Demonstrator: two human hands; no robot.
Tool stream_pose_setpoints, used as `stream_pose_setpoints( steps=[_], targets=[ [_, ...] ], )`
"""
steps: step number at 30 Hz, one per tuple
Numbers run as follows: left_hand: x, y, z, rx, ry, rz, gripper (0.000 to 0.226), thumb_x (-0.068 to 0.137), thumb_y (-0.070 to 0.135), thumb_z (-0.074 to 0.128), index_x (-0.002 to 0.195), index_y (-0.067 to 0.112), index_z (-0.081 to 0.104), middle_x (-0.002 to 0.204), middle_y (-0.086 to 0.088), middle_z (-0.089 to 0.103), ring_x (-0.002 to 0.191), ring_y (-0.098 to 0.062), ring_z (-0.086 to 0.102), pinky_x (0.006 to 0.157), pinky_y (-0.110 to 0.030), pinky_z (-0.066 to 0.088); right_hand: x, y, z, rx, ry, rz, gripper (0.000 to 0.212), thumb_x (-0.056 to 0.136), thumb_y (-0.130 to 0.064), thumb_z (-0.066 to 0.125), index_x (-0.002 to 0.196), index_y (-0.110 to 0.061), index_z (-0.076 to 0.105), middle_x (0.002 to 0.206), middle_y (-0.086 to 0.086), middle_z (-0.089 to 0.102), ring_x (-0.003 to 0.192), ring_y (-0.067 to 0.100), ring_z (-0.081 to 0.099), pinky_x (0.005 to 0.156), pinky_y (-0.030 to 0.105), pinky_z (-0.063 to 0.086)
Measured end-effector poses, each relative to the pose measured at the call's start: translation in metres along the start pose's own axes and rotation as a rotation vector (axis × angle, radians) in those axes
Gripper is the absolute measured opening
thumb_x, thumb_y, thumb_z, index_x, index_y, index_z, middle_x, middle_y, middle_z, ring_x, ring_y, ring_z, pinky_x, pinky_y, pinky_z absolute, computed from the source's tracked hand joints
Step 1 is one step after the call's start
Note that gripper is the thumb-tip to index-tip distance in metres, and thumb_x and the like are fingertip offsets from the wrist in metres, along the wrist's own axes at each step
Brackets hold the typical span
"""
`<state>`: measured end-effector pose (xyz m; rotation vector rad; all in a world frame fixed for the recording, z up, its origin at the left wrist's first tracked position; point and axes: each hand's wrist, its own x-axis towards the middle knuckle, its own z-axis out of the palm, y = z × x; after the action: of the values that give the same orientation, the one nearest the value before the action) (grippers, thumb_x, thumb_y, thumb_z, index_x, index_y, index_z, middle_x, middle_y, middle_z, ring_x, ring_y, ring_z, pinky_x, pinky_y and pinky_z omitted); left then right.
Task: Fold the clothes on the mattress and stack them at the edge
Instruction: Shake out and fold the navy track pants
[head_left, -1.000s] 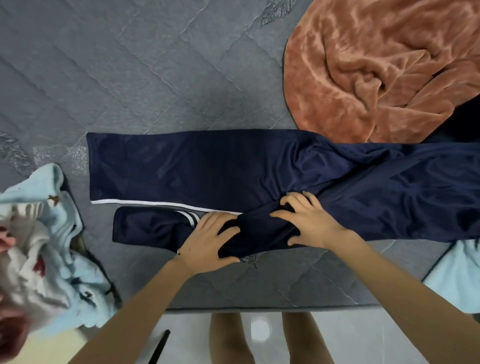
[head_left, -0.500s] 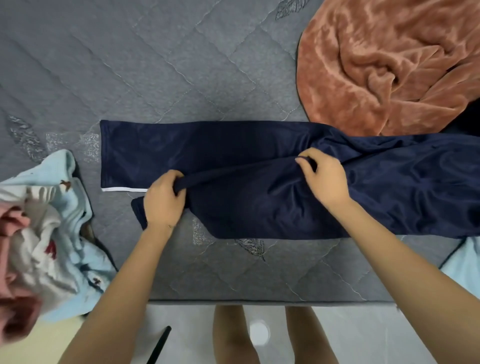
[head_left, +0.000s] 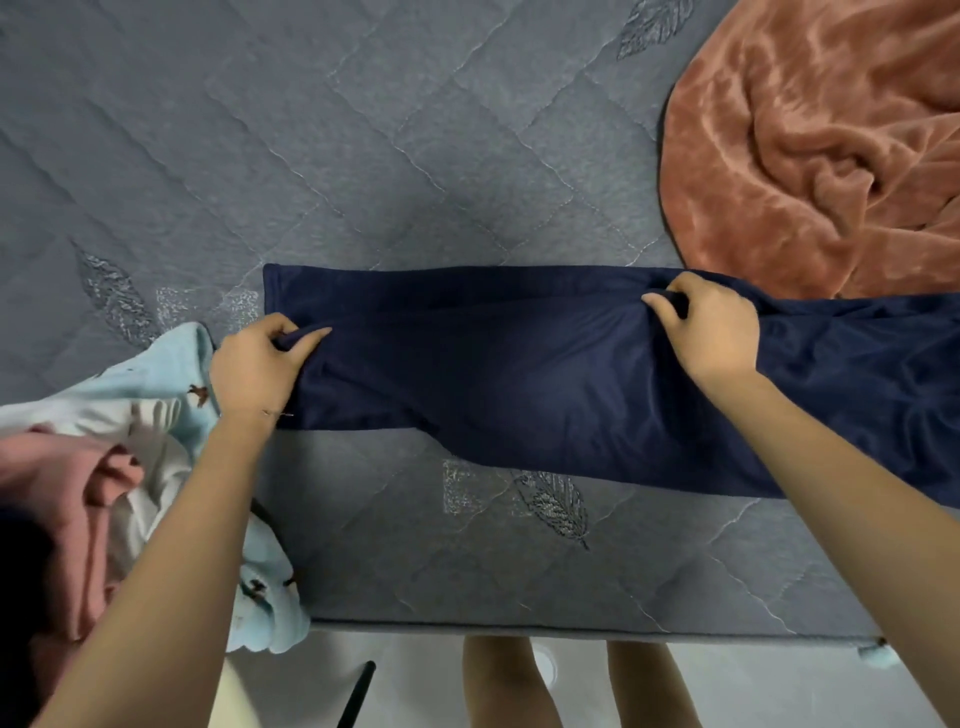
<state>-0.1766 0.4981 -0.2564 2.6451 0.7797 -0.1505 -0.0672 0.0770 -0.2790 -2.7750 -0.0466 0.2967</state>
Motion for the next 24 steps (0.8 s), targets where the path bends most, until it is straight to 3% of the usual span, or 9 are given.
stream_pose_setpoints(
  steps=[5,13,16,20,22,24],
  targets=[
    [0.041,0.009,0.005,0.153,-0.085,0.108,0.044,0.085,0.054,0.061,0.07,0.015,0.049,0.066,-0.015,0.061,0.07,-0.037,0.059,0.057,-0.035,0.037,0.014,-0.005,0.009,-0.119,0.049,0.034,0.033,0.096,-0.036,0.055,0.097,-0.004,0.064,0.091,0.019,0.068,0.088,0.041,0.058,0.08,0.044,0.035],
    [0.072,0.008,0.02,0.196,-0.063,0.314,0.042,0.09,0.041,0.062,0.071,0.004,0.057,0.067,-0.018,0.06,0.061,-0.035,0.057,0.053,-0.038,0.041,0.024,-0.008,0.013,-0.165,0.004,0.105,0.03,0.096,-0.034,0.054,0.099,-0.005,0.062,0.092,0.021,0.068,0.09,0.041,0.059,0.084,0.044,0.033],
    [0.082,0.0,0.023,0.314,-0.005,0.424,0.036,0.092,0.034,0.062,0.078,0.001,0.062,0.074,-0.022,0.06,0.07,-0.036,0.055,0.069,-0.046,0.039,0.025,-0.009,0.015,-0.195,-0.022,0.123,0.03,0.097,-0.035,0.053,0.102,-0.006,0.061,0.094,0.021,0.068,0.091,0.04,0.06,0.085,0.044,0.032],
    [0.076,0.007,0.035,0.429,0.08,0.438,0.02,0.091,0.011,0.056,0.107,-0.001,0.061,0.108,-0.026,0.056,0.099,-0.042,0.052,0.095,-0.059,0.033,0.022,-0.01,0.022,-0.272,-0.075,0.136,0.033,0.097,-0.038,0.049,0.108,-0.007,0.057,0.105,0.019,0.066,0.102,0.038,0.056,0.087,0.043,0.03],
    [0.06,0.028,0.044,0.395,0.077,0.481,0.042,0.084,-0.005,0.052,0.125,0.003,0.057,0.129,-0.027,0.05,0.119,-0.044,0.047,0.11,-0.059,0.021,0.019,-0.011,0.024,-0.318,-0.109,0.132,0.037,0.097,-0.04,0.048,0.114,-0.007,0.054,0.114,0.019,0.06,0.109,0.037,0.05,0.089,0.045,0.029],
    [0.037,0.062,0.054,0.301,0.034,0.569,0.053,0.082,-0.01,0.052,0.132,0.006,0.055,0.137,-0.026,0.047,0.126,-0.044,0.045,0.112,-0.06,0.02,0.013,-0.011,0.023,-0.342,-0.121,0.114,0.042,0.096,-0.043,0.048,0.119,-0.008,0.051,0.12,0.019,0.054,0.111,0.036,0.044,0.093,0.047,0.027]
  ],
)
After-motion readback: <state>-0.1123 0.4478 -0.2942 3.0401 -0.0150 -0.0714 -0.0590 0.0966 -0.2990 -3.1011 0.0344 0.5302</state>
